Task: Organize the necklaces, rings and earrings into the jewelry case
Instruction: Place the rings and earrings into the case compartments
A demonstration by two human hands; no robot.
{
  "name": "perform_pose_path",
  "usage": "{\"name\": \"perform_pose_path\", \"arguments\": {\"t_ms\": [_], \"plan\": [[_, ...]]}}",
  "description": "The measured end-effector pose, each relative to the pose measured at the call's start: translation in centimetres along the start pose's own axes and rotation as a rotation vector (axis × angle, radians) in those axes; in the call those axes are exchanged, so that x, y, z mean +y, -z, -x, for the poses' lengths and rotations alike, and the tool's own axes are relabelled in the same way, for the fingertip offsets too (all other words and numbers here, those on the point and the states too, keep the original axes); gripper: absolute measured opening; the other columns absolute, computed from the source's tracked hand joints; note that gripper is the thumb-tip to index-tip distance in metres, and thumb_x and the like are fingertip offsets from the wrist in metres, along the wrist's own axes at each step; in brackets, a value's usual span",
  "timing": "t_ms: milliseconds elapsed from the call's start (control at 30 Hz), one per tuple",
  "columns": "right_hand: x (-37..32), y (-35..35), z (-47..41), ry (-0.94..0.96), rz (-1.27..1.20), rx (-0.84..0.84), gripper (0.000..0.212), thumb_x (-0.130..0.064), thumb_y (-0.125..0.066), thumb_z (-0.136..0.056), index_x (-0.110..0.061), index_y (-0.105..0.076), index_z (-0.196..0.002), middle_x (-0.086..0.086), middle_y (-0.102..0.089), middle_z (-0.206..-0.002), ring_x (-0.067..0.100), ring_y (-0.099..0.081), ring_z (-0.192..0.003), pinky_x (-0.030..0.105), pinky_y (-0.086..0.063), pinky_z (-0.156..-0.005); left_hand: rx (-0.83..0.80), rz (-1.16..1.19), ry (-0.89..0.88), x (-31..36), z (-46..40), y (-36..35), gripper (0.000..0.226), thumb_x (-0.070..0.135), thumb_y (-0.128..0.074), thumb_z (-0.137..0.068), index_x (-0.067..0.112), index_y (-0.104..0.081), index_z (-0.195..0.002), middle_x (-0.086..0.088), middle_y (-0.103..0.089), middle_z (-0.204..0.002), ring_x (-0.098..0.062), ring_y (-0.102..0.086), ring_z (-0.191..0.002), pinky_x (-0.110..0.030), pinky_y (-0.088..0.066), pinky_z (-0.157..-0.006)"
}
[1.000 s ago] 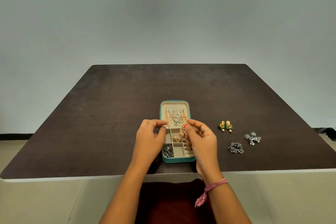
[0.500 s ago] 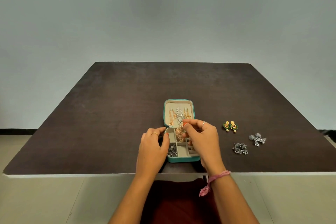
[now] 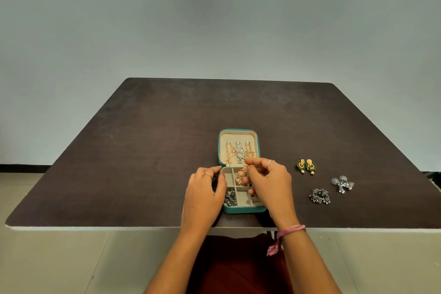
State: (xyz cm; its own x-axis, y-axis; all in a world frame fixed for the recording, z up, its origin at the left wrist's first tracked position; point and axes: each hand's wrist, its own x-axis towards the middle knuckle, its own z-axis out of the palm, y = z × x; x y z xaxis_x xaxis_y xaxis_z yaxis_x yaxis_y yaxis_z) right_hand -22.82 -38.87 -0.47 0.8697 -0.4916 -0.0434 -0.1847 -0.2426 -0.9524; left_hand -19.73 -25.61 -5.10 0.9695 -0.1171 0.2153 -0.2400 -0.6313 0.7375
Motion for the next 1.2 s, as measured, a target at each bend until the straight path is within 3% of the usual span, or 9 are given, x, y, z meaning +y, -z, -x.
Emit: {"name": "perform_pose_path", "arguments": {"t_ms": [133, 233, 300, 500, 600, 800, 933, 1100, 1200], "plan": [[0.3, 0.2, 0.0, 0.003, 0.073, -0.033, 0.020, -0.011, -0.059, -0.088, -0.024, -0.070, -0.099, -0.003, -0.071, -0.070, 0.004, -0.060, -0.048, 0.020, -0.054, -0.050, 0.002, -0.007, 0.001, -0.1, 0.0, 0.0, 0.032, 0.037, -0.045, -0.097, 0.027, -0.056, -0.125, 0.013, -0.053, -0.114, 0.002, -0.043, -0.100, -0.013, -0.037, -0.069], [0.6, 0.2, -0.2, 0.076, 0.214, -0.024, 0.022, -0.016, -0.063, -0.086, -0.025, -0.073, -0.104, -0.005, -0.073, -0.087, 0.005, -0.068, -0.076, 0.026, -0.057, -0.074, 0.002, -0.004, -0.003, -0.1, 0.0, -0.1, 0.032, 0.037, -0.045, -0.097, 0.026, -0.057, -0.125, 0.012, -0.053, -0.114, 0.001, -0.043, -0.100, -0.012, -0.036, -0.068], [0.5, 0.2, -0.2, 0.121, 0.323, -0.010, 0.023, -0.019, -0.063, -0.085, -0.028, -0.073, -0.104, -0.006, -0.072, -0.100, 0.008, -0.066, -0.088, 0.026, -0.055, -0.079, 0.001, -0.001, -0.001, -0.1, 0.0, -0.1, 0.032, 0.037, -0.046, -0.097, 0.026, -0.057, -0.125, 0.012, -0.053, -0.115, 0.001, -0.042, -0.099, -0.011, -0.036, -0.067], [0.3, 0.1, -0.2, 0.169, 0.505, -0.017, 0.025, -0.026, -0.064, -0.085, -0.034, -0.071, -0.107, -0.009, -0.072, -0.102, 0.006, -0.062, -0.086, 0.019, -0.045, -0.062, 0.000, 0.002, -0.008, -0.2, 0.0, 0.0, 0.033, 0.036, -0.045, -0.097, 0.025, -0.056, -0.126, 0.012, -0.052, -0.113, 0.001, -0.041, -0.099, -0.012, -0.035, -0.067], [0.2, -0.1, 0.1, 0.162, 0.522, -0.037, 0.024, -0.026, -0.063, -0.086, -0.033, -0.071, -0.107, -0.008, -0.072, -0.098, 0.006, -0.064, -0.082, 0.021, -0.050, -0.065, 0.002, 0.005, -0.014, -0.1, 0.0, 0.0, 0.033, 0.036, -0.045, -0.097, 0.025, -0.056, -0.127, 0.013, -0.051, -0.111, 0.002, -0.040, -0.097, -0.009, -0.035, -0.065], [-0.1, 0.1, 0.7, 0.126, 0.462, -0.097, 0.023, -0.027, -0.058, -0.090, -0.029, -0.071, -0.108, -0.007, -0.070, -0.088, 0.006, -0.059, -0.071, 0.024, -0.050, -0.065, 0.005, 0.009, -0.015, 0.0, 0.0, 0.1, 0.034, 0.035, -0.046, -0.097, 0.023, -0.057, -0.126, 0.017, -0.045, -0.105, 0.000, -0.041, -0.100, -0.017, -0.036, -0.076], [-0.5, 0.3, 0.7, 0.078, 0.436, -0.178, 0.023, -0.025, -0.057, -0.090, -0.028, -0.070, -0.109, -0.009, -0.069, -0.096, 0.007, -0.062, -0.080, 0.026, -0.052, -0.072, 0.002, 0.008, -0.019, -0.1, 0.1, 0.2, 0.034, 0.036, -0.046, -0.097, 0.024, -0.057, -0.127, 0.017, -0.046, -0.105, 0.001, -0.040, -0.098, -0.013, -0.034, -0.073], [-0.6, 0.8, 0.6, 0.069, 0.452, -0.211, 0.025, -0.020, -0.055, -0.089, -0.025, -0.070, -0.108, -0.010, -0.064, -0.085, 0.005, -0.059, -0.074, 0.022, -0.047, -0.065, 0.002, 0.011, -0.015, 0.0, 0.1, 0.2, 0.033, 0.035, -0.046, -0.097, 0.024, -0.057, -0.127, 0.015, -0.049, -0.108, 0.001, -0.041, -0.099, -0.012, -0.034, -0.071], [-0.4, 1.1, 0.5, 0.092, 0.487, -0.200, 0.026, -0.019, -0.053, -0.089, -0.027, -0.070, -0.108, -0.009, -0.059, -0.090, 0.003, -0.055, -0.068, 0.019, -0.042, -0.060, 0.000, 0.006, -0.002, -0.1, 0.1, 0.2, 0.034, 0.036, -0.046, -0.097, 0.024, -0.056, -0.127, 0.016, -0.047, -0.106, 0.001, -0.041, -0.099, -0.013, -0.035, -0.073]]}}
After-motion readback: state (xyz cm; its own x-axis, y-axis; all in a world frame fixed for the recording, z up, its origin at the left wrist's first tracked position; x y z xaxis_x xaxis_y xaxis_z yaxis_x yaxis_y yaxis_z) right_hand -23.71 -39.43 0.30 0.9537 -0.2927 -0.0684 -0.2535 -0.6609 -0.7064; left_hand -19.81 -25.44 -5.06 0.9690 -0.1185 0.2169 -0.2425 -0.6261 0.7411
